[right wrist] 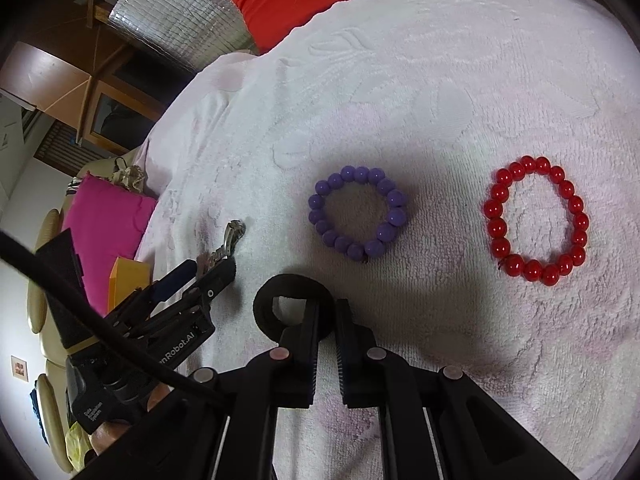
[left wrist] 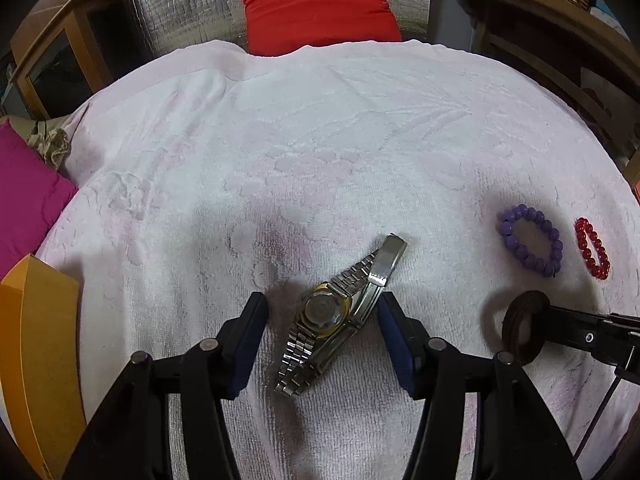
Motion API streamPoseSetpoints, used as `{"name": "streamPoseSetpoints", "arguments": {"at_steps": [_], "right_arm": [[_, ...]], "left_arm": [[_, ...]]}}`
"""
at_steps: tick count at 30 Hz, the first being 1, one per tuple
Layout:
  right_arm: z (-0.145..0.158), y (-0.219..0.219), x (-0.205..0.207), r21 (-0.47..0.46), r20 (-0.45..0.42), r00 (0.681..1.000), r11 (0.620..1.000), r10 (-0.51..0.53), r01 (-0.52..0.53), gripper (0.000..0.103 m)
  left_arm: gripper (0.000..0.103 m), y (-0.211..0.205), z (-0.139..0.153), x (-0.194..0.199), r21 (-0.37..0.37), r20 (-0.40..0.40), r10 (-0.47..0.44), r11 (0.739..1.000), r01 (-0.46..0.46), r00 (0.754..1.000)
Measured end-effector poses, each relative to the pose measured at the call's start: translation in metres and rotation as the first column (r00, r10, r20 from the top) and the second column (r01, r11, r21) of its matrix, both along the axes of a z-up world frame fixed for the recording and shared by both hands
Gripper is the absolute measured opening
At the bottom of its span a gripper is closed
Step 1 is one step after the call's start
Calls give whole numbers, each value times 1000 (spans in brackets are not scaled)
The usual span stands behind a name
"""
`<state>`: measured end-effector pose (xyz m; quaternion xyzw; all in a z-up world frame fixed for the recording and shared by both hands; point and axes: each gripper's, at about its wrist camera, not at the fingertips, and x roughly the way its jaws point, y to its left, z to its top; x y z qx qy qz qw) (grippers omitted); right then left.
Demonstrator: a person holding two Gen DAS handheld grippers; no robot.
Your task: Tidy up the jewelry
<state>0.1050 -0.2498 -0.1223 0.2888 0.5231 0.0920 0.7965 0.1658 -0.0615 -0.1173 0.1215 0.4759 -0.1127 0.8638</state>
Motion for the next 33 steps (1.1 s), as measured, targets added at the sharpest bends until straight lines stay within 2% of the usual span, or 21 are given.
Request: {"name": "streamPoseSetpoints", "arguments": {"at_steps": [10, 20, 23, 24, 29, 33], "right_arm": [[2, 7, 1, -17, 2, 1000, 1000, -2, 2, 10], [2, 8, 2, -25, 4, 1000, 1000, -1, 1, 11], [3, 8, 3, -30, 5, 1000, 1000, -2, 2, 10], [2, 8, 3, -31, 5, 1000, 1000, -2, 2, 11], [2, 8, 3, -32, 5, 1000, 999, -2, 2, 10], [2, 8, 4, -33, 4, 1000, 999, -4, 4, 10]], "left_arm": [[40, -3, 3, -12, 20, 16, -24, 1000, 24, 1000], [30, -2, 5, -16, 30, 21, -30, 999, 30, 999], [21, 0, 6, -20, 29, 22, -34, 999, 34, 999], [14, 2, 7, -21, 29, 22, -33, 999, 32, 999], [8, 22, 9, -20, -39, -16, -23, 999, 22, 1000], [8, 40, 13, -21, -52, -16, 0, 999, 0, 1000]]}}
